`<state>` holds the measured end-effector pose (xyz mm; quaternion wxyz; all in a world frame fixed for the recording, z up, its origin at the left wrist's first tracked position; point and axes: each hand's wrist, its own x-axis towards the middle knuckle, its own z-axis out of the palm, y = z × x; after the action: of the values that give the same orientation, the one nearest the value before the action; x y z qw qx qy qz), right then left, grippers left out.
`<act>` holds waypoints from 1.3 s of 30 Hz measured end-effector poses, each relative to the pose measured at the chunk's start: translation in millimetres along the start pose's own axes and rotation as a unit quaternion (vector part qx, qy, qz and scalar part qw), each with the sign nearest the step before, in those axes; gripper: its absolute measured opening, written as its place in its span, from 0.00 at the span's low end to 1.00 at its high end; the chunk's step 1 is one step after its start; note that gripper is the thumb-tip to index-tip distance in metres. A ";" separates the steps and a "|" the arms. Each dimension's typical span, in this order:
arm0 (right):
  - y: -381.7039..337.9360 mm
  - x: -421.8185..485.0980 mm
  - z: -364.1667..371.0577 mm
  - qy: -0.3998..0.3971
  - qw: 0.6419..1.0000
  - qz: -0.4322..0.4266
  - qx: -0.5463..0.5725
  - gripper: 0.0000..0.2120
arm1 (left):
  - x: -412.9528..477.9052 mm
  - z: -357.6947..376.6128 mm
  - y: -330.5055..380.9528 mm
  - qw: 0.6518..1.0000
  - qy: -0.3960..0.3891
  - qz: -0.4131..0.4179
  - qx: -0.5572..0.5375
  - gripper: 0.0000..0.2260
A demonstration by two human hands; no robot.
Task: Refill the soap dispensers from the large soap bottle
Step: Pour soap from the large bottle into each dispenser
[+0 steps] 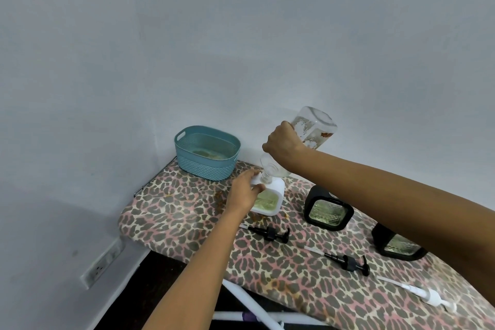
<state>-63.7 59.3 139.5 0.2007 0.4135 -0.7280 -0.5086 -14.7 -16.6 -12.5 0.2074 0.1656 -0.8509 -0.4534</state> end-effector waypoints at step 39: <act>8.6 -4.5 15.1 0.015 0.997 0.007 0.075 0.16 | -3.3 -1.6 7.3 1.000 0.008 0.007 0.015 0.19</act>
<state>-75.3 72.9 141.8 0.1838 0.4297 -0.7639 -0.4450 -11.7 -12.3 -6.3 0.2149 0.1663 -0.8569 -0.4380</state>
